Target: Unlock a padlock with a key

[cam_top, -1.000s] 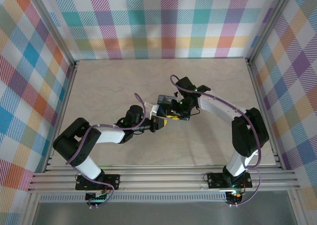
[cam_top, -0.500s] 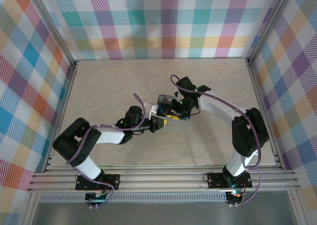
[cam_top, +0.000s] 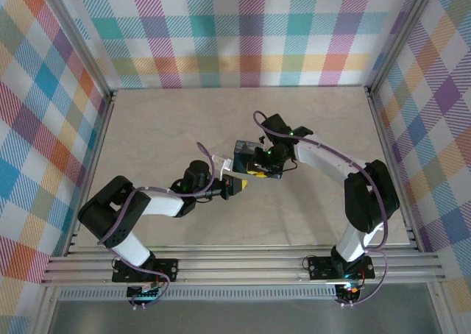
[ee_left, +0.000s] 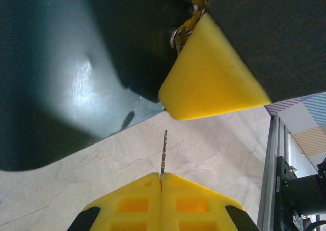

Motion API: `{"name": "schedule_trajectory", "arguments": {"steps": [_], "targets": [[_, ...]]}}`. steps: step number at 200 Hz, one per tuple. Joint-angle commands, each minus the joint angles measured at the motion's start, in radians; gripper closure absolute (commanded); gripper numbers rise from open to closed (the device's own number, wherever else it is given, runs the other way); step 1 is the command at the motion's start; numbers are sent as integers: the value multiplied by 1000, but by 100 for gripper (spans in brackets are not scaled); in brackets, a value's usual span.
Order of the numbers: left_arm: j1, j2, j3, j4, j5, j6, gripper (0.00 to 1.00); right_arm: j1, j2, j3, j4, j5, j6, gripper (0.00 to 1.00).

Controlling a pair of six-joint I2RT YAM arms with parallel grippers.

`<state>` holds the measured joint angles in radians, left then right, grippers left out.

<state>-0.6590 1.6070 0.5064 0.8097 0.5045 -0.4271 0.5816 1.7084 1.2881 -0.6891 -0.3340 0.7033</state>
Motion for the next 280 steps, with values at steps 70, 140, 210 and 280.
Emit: {"name": "schedule_trajectory", "arguments": {"steps": [70,140,210,280], "targets": [[-10,-6,14,87,15,-16,100,-9,-33,-3,28,-28,10,100],[-10,23,26,92,13,-21,100,-8,-35,-4,28,-28,12,100],[-13,45,31,95,15,-21,100,-8,-32,2,29,-30,13,100],[-13,48,33,112,1,-23,100,-8,-32,2,26,-30,10,100]]}}
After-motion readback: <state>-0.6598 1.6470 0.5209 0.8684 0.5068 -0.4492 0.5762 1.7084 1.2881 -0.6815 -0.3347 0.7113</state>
